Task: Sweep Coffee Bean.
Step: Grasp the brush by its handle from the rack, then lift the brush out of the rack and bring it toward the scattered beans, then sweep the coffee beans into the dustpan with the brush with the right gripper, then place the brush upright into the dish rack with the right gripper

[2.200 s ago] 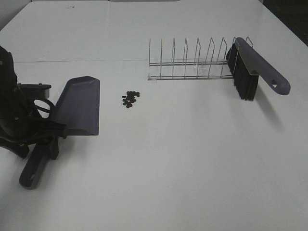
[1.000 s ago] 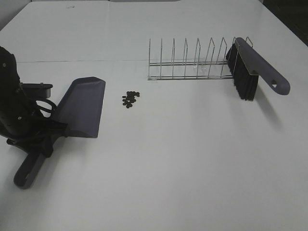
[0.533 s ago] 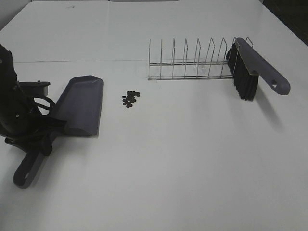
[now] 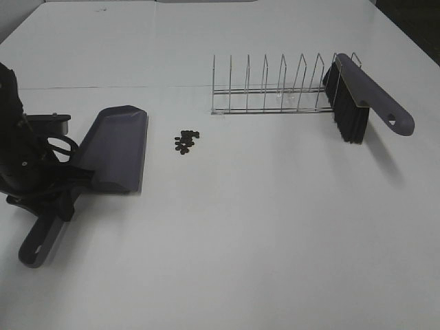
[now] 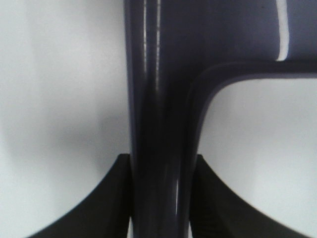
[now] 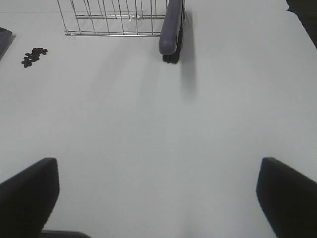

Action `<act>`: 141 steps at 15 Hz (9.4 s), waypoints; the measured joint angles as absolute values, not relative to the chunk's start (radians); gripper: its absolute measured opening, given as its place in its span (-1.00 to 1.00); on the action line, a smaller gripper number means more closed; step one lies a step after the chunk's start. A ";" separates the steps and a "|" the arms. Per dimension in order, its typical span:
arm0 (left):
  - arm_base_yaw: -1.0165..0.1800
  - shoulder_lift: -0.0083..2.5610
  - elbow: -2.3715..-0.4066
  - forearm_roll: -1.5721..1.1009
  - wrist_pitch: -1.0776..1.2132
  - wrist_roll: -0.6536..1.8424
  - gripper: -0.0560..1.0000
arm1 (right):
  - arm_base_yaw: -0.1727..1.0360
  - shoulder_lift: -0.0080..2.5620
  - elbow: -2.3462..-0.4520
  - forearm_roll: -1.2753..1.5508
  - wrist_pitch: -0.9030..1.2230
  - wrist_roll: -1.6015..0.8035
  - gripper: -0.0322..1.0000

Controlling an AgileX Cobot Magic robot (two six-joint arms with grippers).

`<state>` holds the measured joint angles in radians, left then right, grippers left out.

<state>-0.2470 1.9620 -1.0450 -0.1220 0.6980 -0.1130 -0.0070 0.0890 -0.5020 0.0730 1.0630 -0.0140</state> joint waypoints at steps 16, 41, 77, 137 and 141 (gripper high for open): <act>-0.247 1.962 -1.045 -0.122 0.698 -0.113 -0.39 | -0.007 1.099 -0.863 0.138 0.615 -0.116 0.91; -0.247 1.962 -1.045 -0.126 0.692 -0.113 -0.40 | -0.008 2.393 -2.010 -0.035 0.928 -0.082 -0.02; -0.330 2.012 -1.055 -0.068 0.666 -0.244 -0.40 | 0.598 2.273 -1.731 -0.395 1.088 0.299 -0.41; -0.330 2.013 -1.055 -0.063 0.659 -0.244 -0.40 | 0.051 2.167 -1.720 -0.134 1.002 0.092 -0.41; -0.330 2.013 -1.055 -0.063 0.659 -0.244 -0.40 | 0.051 2.261 -1.848 -0.134 0.991 0.073 -0.41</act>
